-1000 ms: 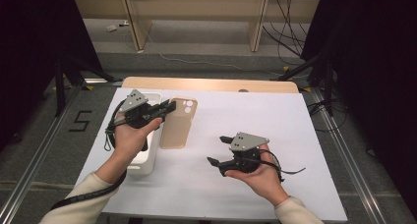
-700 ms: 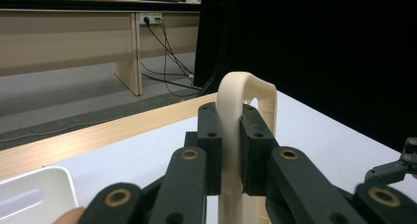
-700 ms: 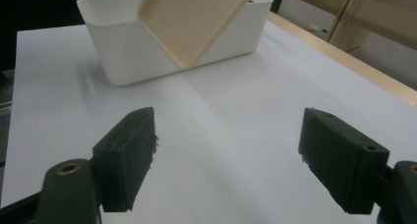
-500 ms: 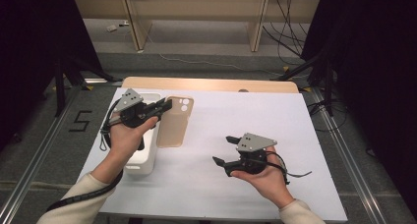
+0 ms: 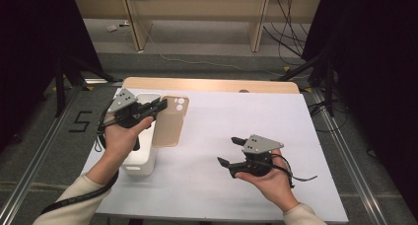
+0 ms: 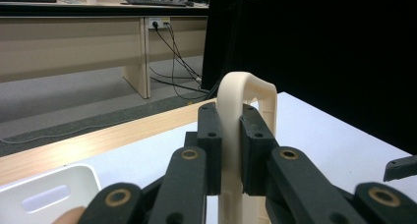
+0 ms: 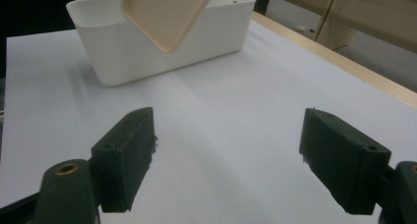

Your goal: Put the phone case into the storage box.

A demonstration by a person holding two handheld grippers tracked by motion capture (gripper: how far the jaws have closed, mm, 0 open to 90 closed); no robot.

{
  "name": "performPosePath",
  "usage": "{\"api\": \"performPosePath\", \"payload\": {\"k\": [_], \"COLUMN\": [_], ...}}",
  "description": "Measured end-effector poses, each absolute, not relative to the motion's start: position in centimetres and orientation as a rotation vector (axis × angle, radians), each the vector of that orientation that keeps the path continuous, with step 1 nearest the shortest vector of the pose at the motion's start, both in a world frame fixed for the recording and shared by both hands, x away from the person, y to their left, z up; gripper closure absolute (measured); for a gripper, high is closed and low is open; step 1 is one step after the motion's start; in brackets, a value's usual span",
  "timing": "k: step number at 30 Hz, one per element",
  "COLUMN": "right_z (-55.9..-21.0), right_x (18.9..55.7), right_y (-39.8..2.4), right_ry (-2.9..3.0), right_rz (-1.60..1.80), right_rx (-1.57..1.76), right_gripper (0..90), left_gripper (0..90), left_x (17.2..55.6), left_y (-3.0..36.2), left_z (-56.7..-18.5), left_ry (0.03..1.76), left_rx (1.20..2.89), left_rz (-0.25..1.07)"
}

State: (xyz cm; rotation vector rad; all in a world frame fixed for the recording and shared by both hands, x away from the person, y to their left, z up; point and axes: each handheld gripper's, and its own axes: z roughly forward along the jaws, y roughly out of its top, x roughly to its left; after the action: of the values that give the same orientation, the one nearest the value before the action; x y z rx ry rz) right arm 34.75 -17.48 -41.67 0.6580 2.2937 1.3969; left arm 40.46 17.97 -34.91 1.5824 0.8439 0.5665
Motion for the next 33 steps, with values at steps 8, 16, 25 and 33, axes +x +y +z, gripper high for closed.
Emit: {"api": "performPosePath", "payload": {"k": [8, 16, 25, 33], "right_z": [-41.6, -41.6, -41.7, -41.9], "right_x": [34.5, 34.5, 34.4, 34.2], "right_y": [-18.0, -18.5, -18.9, -19.1], "right_ry": [2.283, 2.264, 2.254, 2.227], "right_rz": [1.401, 1.403, 1.404, 1.417], "right_rx": [0.675, 0.685, 0.695, 0.716], "right_gripper": [22.0, 21.8, 21.6, 21.5], "left_gripper": [81.3, 81.3, 81.3, 81.3], "left_x": [40.5, 40.5, 40.5, 40.5], "left_y": [18.4, 18.9, 19.6, 20.1], "left_z": [-34.7, -34.4, -34.2, -34.1], "left_ry": [0.84, 0.836, 0.838, 0.852], "left_rx": [1.579, 1.576, 1.567, 1.562], "left_rz": [0.578, 0.593, 0.6, 0.607]}}
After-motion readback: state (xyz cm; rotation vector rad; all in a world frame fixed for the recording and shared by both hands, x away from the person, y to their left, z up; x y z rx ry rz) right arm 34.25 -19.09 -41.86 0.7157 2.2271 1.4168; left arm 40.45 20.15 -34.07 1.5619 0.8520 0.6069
